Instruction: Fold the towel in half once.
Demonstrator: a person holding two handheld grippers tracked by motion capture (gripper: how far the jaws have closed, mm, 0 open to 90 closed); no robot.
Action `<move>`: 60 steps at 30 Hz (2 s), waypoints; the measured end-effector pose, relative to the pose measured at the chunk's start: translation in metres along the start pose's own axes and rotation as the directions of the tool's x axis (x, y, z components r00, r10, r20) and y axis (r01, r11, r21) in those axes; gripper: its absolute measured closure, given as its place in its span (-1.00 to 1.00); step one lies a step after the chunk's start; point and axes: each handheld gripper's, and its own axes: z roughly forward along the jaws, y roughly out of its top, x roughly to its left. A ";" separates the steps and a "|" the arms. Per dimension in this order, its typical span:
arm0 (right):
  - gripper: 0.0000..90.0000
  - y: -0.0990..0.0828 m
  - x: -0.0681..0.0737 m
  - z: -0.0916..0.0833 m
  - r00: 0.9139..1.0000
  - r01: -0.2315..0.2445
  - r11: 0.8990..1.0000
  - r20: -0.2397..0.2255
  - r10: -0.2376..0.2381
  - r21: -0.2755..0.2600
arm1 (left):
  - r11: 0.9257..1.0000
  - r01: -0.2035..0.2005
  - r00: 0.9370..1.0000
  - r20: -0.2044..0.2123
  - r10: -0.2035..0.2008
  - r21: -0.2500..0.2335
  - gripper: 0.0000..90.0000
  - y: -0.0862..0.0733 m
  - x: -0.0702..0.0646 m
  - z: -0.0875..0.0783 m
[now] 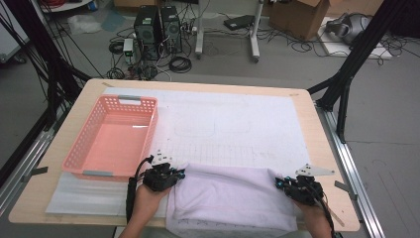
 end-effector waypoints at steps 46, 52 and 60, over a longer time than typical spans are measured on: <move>0.13 0.138 -0.083 0.087 0.975 -0.086 0.990 0.195 0.108 -0.116 | 0.984 0.109 0.990 -0.075 -0.120 -0.141 0.29 0.136 0.070 0.068; 0.15 0.121 -0.077 0.080 0.979 -0.090 0.994 0.178 0.100 -0.066 | 0.987 0.100 0.991 -0.076 -0.110 -0.124 0.32 0.114 0.061 0.060; 0.25 0.091 -0.060 0.071 0.991 -0.074 0.996 0.119 0.069 0.040 | 0.995 0.067 0.997 -0.045 -0.070 -0.069 0.30 0.085 0.044 0.056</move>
